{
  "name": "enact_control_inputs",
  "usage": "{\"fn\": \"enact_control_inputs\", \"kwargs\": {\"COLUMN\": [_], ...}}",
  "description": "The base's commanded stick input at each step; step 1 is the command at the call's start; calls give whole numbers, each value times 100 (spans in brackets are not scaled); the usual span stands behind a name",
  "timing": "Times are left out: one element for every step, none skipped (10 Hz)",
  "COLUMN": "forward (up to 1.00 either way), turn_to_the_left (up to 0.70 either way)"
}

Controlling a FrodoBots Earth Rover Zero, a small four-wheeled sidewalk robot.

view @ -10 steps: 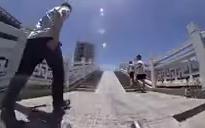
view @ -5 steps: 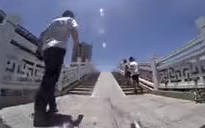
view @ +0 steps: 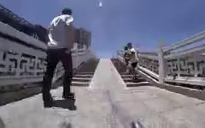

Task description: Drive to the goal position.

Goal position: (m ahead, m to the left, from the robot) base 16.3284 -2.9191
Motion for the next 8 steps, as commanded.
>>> {"fn": "enact_control_inputs", "kwargs": {"forward": [70,70,70,70,70,70,70,70], "turn_to_the_left": [0,0,0,0,0,0,0,0]}}
